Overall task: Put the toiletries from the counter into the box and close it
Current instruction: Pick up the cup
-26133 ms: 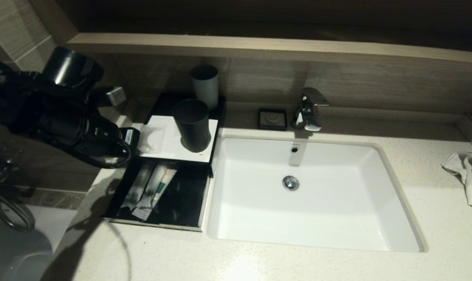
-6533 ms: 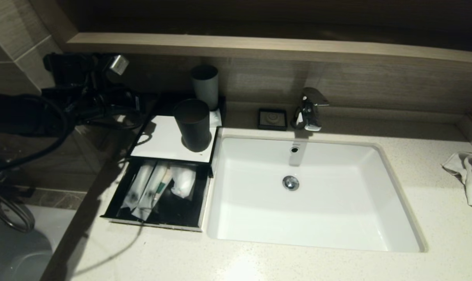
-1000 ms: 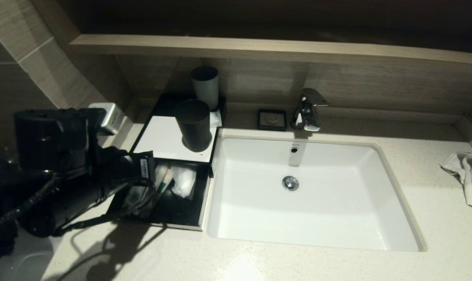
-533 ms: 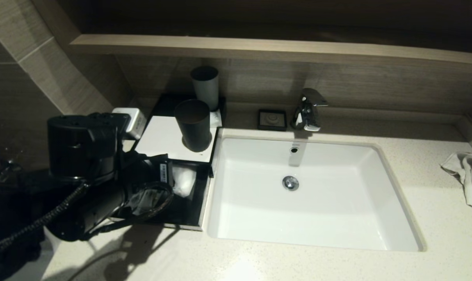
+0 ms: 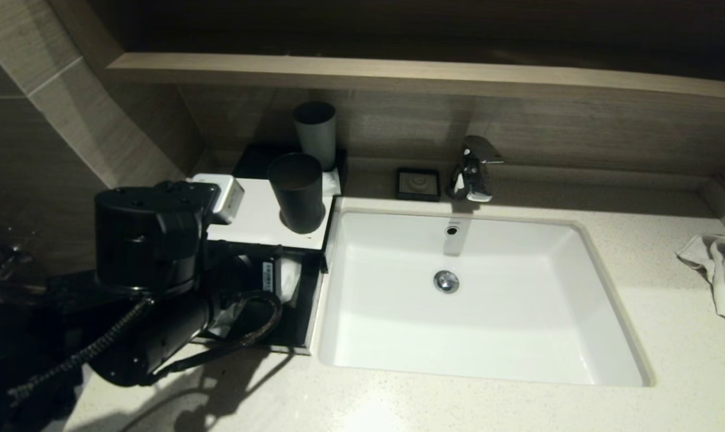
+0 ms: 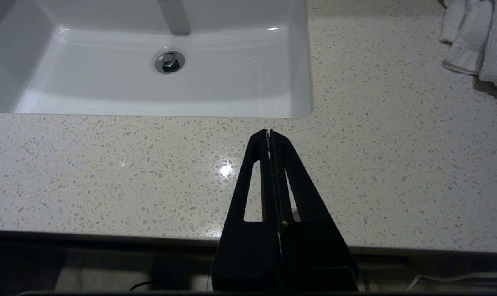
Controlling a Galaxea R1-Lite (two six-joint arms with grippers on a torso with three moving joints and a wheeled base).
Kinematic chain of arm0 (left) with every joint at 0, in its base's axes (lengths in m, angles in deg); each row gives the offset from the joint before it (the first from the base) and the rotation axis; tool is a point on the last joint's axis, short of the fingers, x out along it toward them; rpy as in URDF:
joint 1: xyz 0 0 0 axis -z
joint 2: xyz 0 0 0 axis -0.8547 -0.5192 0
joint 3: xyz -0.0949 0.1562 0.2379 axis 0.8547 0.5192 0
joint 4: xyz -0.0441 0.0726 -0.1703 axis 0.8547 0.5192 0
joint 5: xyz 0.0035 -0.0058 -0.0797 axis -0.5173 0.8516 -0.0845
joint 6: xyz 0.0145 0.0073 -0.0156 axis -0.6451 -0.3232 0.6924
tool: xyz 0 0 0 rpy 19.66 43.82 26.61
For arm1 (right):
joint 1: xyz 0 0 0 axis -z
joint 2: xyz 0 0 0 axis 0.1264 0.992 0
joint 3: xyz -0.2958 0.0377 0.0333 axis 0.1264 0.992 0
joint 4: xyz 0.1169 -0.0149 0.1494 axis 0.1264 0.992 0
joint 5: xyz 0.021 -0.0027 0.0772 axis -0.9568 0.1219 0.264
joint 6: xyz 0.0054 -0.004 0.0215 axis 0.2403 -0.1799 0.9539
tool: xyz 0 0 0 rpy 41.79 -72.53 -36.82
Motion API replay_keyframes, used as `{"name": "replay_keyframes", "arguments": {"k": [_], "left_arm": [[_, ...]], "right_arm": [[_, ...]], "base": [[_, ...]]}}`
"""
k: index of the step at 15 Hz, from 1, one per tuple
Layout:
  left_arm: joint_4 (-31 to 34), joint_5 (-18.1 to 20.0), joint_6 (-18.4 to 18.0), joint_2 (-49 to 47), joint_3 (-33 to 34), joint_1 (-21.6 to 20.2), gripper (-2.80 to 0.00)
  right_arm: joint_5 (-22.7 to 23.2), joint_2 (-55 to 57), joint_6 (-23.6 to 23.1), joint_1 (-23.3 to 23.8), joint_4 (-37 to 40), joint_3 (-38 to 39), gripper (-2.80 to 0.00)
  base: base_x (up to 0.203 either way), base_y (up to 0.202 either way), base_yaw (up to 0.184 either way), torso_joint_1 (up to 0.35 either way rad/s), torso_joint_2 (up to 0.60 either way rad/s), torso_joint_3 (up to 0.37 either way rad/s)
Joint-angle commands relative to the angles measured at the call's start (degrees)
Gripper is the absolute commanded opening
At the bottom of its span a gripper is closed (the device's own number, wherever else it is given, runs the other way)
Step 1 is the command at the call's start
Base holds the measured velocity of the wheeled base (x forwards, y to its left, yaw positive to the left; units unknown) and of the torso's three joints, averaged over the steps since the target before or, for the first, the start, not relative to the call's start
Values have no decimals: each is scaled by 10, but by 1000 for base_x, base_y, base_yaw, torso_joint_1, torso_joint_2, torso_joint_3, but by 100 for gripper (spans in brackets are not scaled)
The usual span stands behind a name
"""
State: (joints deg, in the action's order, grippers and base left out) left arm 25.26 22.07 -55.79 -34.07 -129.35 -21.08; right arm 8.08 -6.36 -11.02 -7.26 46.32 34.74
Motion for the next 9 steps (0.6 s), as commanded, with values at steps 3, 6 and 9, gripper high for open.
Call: {"name": "replay_keyframes", "arguments": {"k": [3, 6, 9], "left_arm": [[-33, -24, 0, -20, 5, 4, 0], [-82, -47, -1, -60, 5, 10, 0], [-130, -59, -2, -92, 4, 20, 0]], "right_arm": [[0, 0, 0, 0, 0, 0, -280], [0, 0, 0, 0, 0, 0, -280], [0, 0, 0, 0, 0, 0, -280]], "base": [[0, 0, 0, 0, 0, 0], [0, 0, 0, 0, 0, 0], [0, 0, 0, 0, 0, 0]]}}
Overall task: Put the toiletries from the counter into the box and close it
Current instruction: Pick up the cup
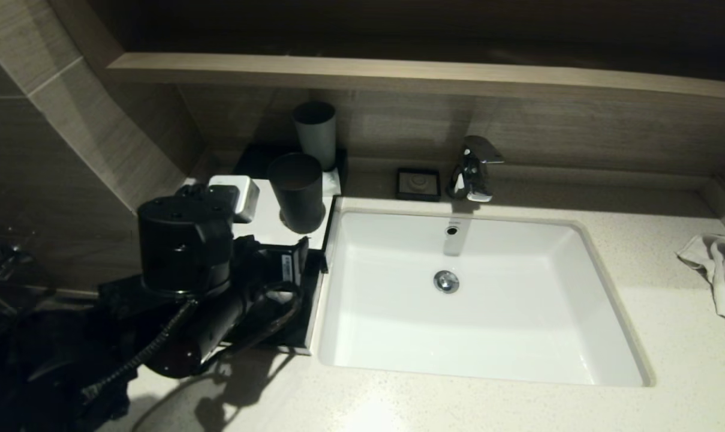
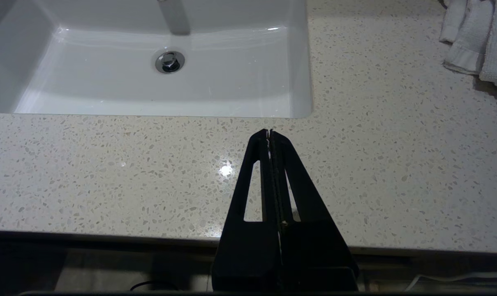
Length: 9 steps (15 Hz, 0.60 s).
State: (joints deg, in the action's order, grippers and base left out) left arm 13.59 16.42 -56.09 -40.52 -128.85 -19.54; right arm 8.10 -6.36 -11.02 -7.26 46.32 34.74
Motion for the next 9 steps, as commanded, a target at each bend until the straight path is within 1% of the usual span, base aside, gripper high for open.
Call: {"name": "replay_keyframes", "arguments": {"k": [1, 4, 9], "left_arm": [[-30, -5, 1, -39, -3, 8, 0], [-83, -21, -1, -75, -13, 11, 0], [-99, -29, -2, -89, -33, 11, 0]], "right_arm": [[0, 0, 0, 0, 0, 0, -280], [0, 0, 0, 0, 0, 0, -280], [0, 0, 0, 0, 0, 0, -280]], "base": [[0, 0, 0, 0, 0, 0], [0, 0, 0, 0, 0, 0], [0, 0, 0, 0, 0, 0]]}}
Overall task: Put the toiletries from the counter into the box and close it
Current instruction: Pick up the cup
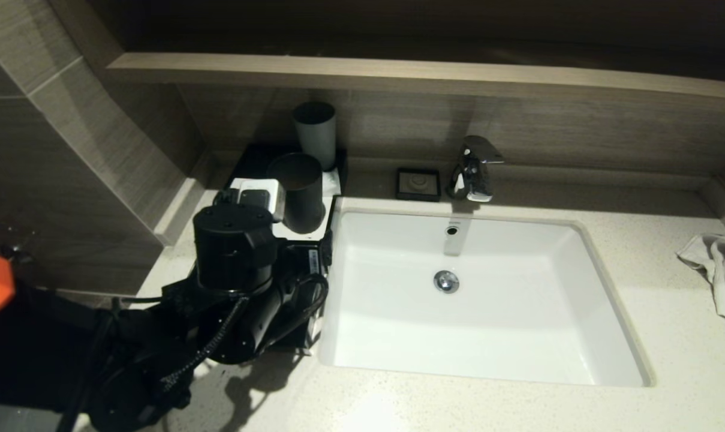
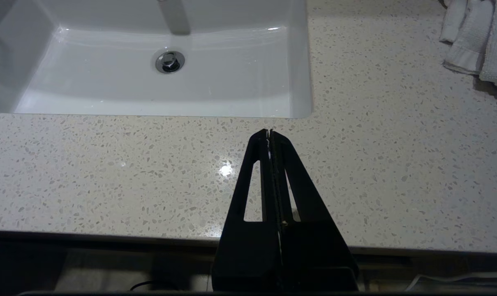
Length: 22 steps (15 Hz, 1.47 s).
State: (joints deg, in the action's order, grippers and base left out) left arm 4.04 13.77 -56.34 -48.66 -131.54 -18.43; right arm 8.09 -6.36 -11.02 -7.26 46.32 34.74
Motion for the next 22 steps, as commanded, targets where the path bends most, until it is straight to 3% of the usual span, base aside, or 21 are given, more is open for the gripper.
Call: {"name": "replay_keyframes", "arguments": {"k": [1, 4, 22], "left_arm": [[-4, -4, 0, -10, -11, 0, 0], [-6, -21, 1, -21, -17, 0, 0], [-47, -23, -10, -68, -53, -20, 0]], "right_arm": [[0, 0, 0, 0, 0, 0, -280], [0, 0, 0, 0, 0, 0, -280], [0, 0, 0, 0, 0, 0, -280]], "base": [[0, 0, 0, 0, 0, 0], [0, 0, 0, 0, 0, 0], [0, 0, 0, 0, 0, 0]]}}
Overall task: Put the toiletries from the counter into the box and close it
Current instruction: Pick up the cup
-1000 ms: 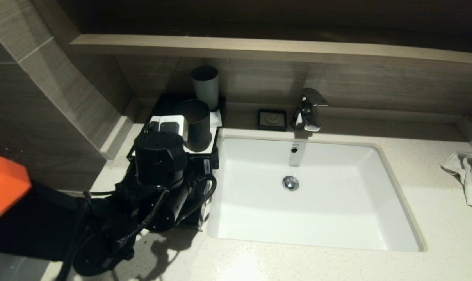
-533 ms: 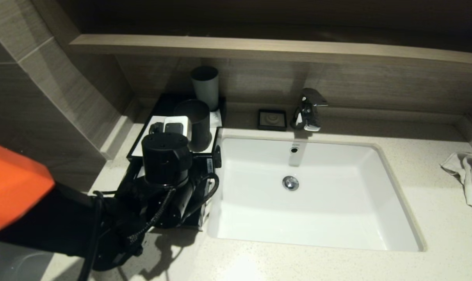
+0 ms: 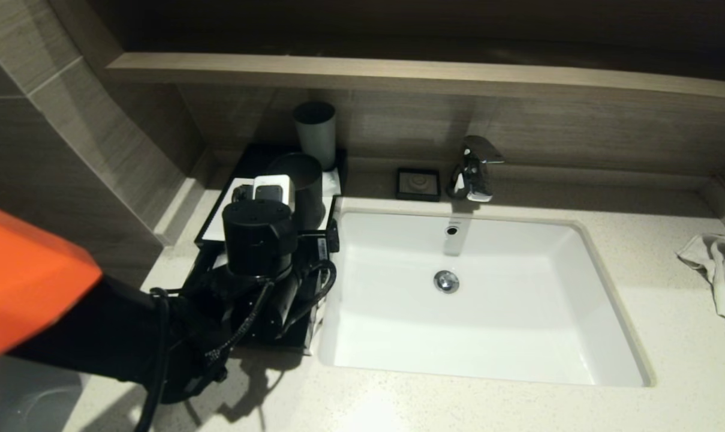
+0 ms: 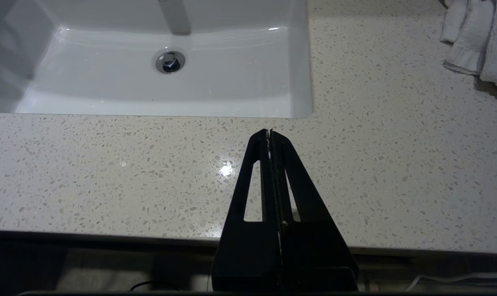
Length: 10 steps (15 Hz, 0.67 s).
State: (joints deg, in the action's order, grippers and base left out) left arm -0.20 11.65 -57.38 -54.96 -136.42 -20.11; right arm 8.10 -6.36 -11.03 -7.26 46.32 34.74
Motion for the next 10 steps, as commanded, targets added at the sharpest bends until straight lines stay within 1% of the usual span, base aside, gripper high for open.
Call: {"name": "replay_keyframes", "arguments": {"k": [1, 10], "left_arm": [[-4, -2, -2, -6, -10, -6, 0], [-5, -1, -6, -39, -42, -15, 0]], "right_arm": [[0, 0, 0, 0, 0, 0, -280], [0, 0, 0, 0, 0, 0, -280]], "base": [[0, 0, 0, 0, 0, 0], [0, 0, 0, 0, 0, 0]]}}
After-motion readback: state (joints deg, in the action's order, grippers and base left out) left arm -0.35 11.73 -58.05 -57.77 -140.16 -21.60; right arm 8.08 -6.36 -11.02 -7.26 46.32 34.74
